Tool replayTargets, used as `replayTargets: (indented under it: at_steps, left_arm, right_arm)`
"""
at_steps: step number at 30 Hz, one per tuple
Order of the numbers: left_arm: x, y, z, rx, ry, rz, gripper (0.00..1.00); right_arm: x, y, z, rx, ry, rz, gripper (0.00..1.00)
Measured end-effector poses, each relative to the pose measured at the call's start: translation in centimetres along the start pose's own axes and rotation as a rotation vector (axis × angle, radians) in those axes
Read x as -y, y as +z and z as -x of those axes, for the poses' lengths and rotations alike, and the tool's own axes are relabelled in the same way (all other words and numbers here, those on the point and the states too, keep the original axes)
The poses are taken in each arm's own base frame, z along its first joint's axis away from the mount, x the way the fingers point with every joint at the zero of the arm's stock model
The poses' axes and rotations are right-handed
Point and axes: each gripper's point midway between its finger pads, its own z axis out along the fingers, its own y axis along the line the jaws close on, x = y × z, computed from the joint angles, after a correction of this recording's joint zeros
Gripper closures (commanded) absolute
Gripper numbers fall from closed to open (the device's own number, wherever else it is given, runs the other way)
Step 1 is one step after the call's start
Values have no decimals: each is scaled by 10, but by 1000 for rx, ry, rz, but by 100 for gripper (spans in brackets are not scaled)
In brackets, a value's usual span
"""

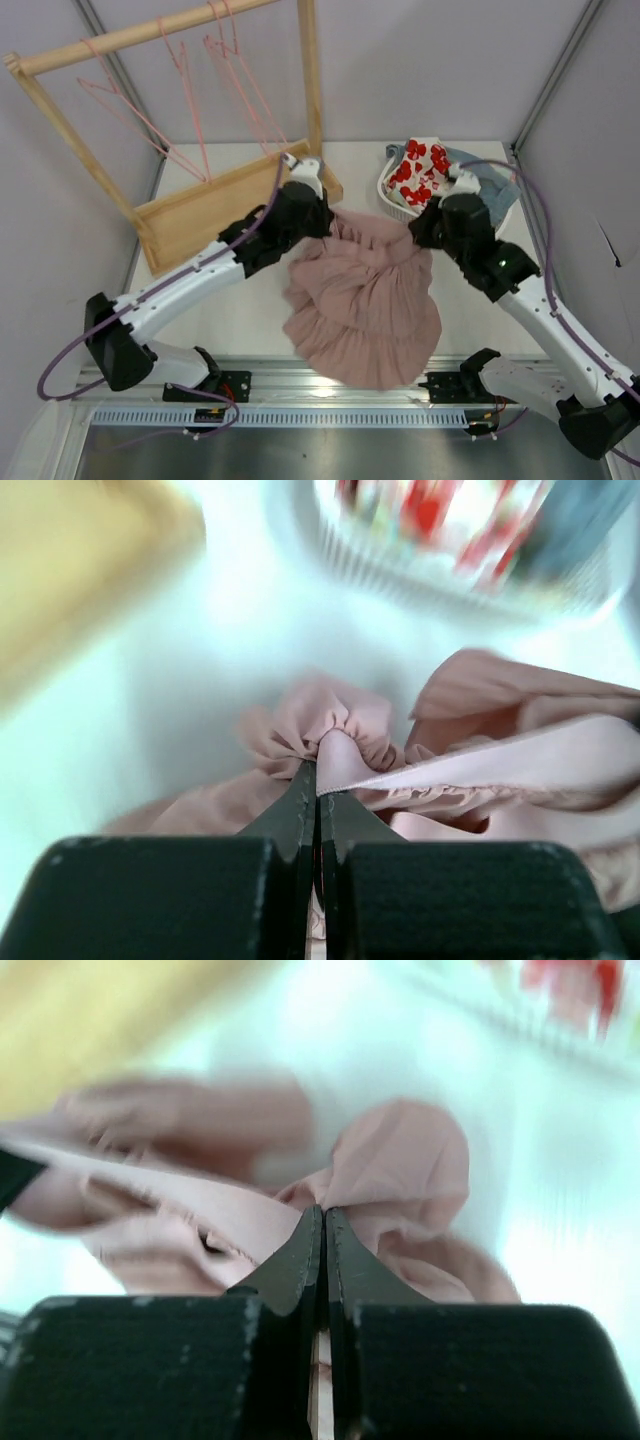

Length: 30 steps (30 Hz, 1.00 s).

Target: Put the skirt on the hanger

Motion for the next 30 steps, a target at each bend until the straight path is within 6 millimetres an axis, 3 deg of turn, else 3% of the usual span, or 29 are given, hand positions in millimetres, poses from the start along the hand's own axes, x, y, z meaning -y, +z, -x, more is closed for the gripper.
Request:
replayTargets:
  at_steps: [3, 5, 7, 9, 11, 13, 18, 21, 22, 25, 30]
  left_arm:
    - [3, -39, 74, 168, -40, -6, 98]
    - [-4, -61, 106, 237, -69, 16, 98]
    - [-14, -72, 116, 255, -83, 43, 98]
    - [-23, -70, 102, 220, -92, 66, 99]
    - [-31, -58, 72, 146, -98, 81, 99]
    - [-40, -43, 32, 56, -111, 101, 99]
    - [-68, -21, -66, -152, -156, 171, 100]
    - [-91, -21, -98, -216, -175, 247, 100]
    - [-94, -21, -102, -225, -178, 257, 100]
    - [-95, -22, -103, -224, -190, 263, 100]
    - [-94, -28, -98, -211, -196, 254, 99]
  right_arm:
    - [-24, -12, 73, 145, 7, 58, 100]
    - [-42, -28, 110, 234, 0, 115, 100]
    - [-54, -44, 129, 290, -11, 168, 100]
    - [-55, -51, 131, 304, -16, 182, 100]
    - [-49, -46, 116, 277, -22, 176, 100]
    - [-36, -30, 86, 214, -19, 154, 97]
    - [9, 14, -34, -78, 3, 63, 82]
    - [37, 18, -82, -205, 30, -9, 70]
    - [41, 16, -89, -223, 37, -19, 57]
    - [39, 8, -88, -215, 54, -1, 37]
    - [32, -4, -87, -227, 46, 36, 30]
